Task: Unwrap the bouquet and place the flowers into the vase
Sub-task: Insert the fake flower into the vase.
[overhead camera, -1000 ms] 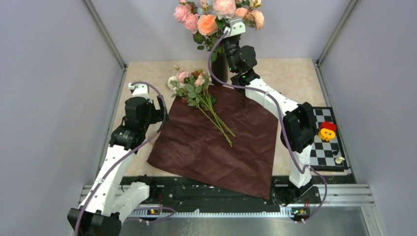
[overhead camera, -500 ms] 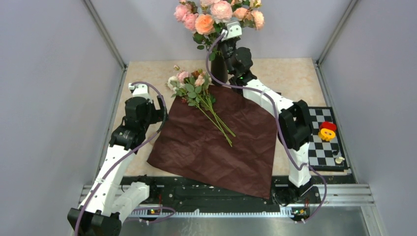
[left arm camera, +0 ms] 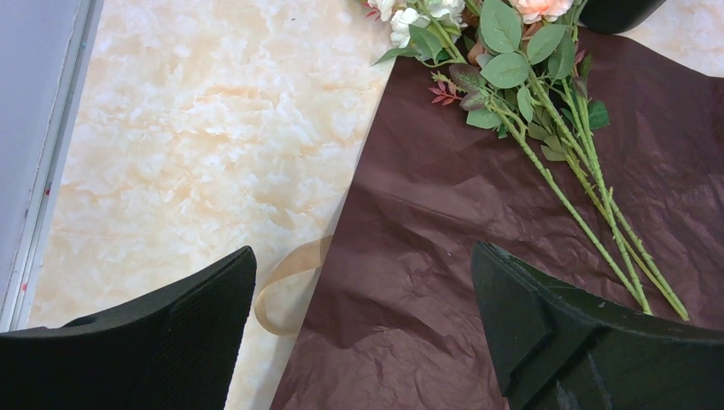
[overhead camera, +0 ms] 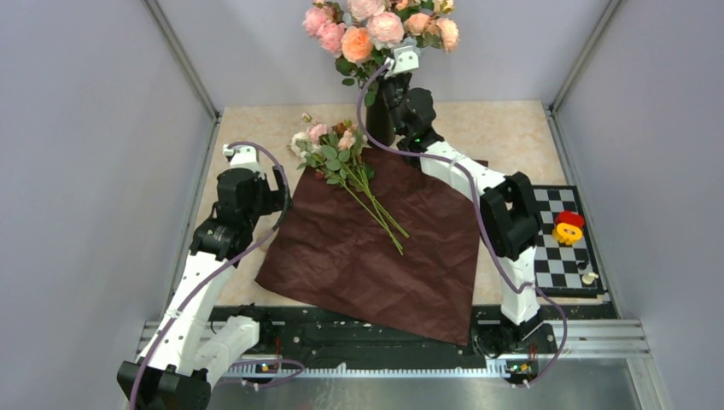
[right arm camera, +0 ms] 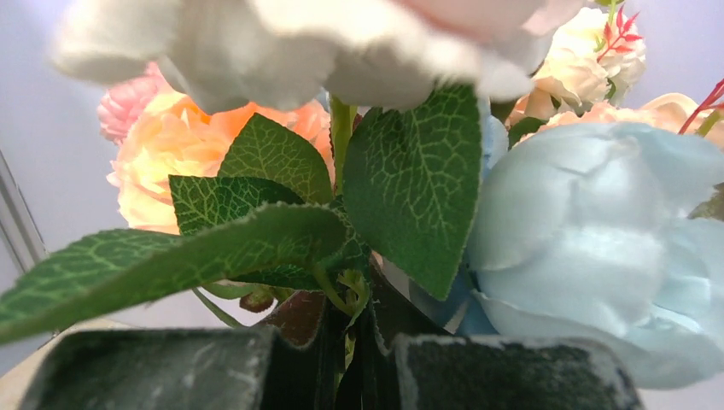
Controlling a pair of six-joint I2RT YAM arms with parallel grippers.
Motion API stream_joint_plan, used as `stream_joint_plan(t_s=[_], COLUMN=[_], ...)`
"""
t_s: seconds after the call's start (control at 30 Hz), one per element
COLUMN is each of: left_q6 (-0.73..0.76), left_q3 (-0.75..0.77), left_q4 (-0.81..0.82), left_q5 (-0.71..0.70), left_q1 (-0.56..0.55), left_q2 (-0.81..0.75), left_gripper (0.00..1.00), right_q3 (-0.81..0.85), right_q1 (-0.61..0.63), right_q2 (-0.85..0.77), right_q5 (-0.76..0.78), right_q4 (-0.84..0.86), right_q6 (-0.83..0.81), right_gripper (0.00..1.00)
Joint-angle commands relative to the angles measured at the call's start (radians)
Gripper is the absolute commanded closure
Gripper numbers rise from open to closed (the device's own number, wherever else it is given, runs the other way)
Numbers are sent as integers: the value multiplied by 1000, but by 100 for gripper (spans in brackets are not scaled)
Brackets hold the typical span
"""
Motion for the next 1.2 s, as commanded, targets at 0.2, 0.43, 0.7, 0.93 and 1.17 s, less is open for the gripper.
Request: stream_joint_plan(t_s=[0.2,0.43,0.7,0.93,1.17], left_q6=[0,1,1,1,1], left_q3=[-8,-8,-7,-8,-10], left_q4=[16,15,16,17,17], left_q5=[1,2,1,3,8], left_q1=[4,4,4,4,4], left_q2=[-13,-11,-10,-8,-9], left_gripper=[1,1,1,1,1], right_q3=[-4,-19,-45,-63,-68], right_q1=[-9,-10,-10,-10,-10], right_q2=[32,48,65,67,68], right_q5=[16,13,23,23,23], right_q4=[25,21,21,23,16], right_q6=[26,47,69,71,62], right_gripper=[100,100,100,100,95])
